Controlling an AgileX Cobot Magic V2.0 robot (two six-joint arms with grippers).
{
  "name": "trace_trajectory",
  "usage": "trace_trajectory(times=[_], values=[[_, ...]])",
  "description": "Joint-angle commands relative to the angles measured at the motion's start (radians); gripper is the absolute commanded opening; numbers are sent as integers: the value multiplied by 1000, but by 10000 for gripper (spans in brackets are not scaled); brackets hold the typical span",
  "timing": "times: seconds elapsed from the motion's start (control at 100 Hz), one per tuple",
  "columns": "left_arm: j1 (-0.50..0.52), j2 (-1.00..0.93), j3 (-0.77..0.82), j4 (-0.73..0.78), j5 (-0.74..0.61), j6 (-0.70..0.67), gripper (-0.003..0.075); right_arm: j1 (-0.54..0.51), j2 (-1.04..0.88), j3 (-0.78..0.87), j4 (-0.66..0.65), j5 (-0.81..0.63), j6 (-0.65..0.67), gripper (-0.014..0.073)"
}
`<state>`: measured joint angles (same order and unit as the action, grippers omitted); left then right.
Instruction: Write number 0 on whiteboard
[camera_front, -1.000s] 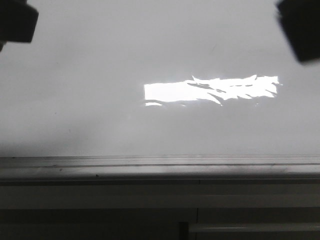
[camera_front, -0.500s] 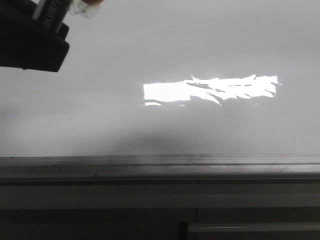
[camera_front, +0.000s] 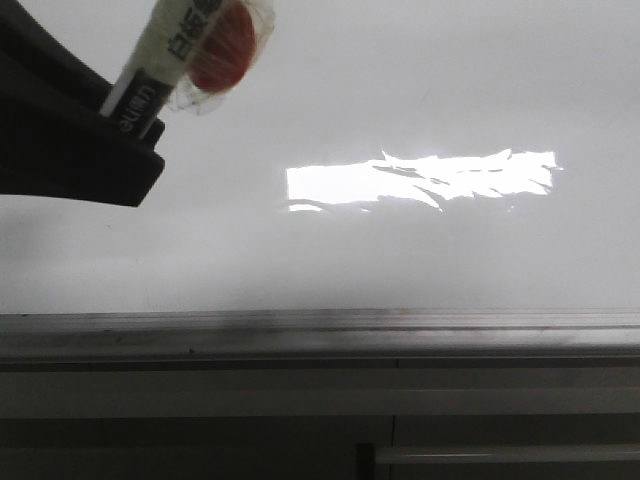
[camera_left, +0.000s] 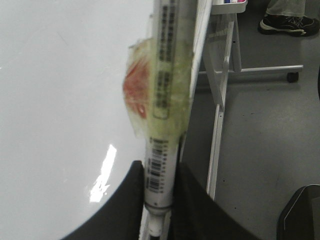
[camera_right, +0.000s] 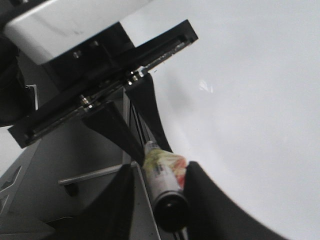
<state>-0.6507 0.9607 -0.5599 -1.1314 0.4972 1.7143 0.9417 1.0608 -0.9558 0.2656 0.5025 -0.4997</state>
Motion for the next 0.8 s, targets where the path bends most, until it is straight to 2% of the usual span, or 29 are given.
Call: trace_trajectory(times=[0.0,0.03,0.2,0.25,0.32,0.44,0.51,0.79], values=[[-7,-6,-34,-74,-19,-9,-20,-21,-11,-36,1,-25,-10,-34],[-7,-6,-34,-84,-19,-9,-20,-28,-11,-36,1,-16,-8,-74],[-7,-6,-44,-132,-17,-9,-14,-46,-11,-36,1,11,-8,-69],[-7,-6,-45,-132,-17,-9,11,-46,-11,-36,1,11,-8,-69],[-7,-6,-45,-132,-17,-9,92,-46,-11,-36,1,11,-8,-69],[-7,-6,-45,-132,-17,-9,310,-46,-11,-36,1,13,-8,-69],[-7,-6,-45,-132,-17,-9,391,-46,-11,-36,1,11,-8,-69],[-7,-6,-27,-117,-17,-9,408,-40,-7,10,17,-6,-8,-69]])
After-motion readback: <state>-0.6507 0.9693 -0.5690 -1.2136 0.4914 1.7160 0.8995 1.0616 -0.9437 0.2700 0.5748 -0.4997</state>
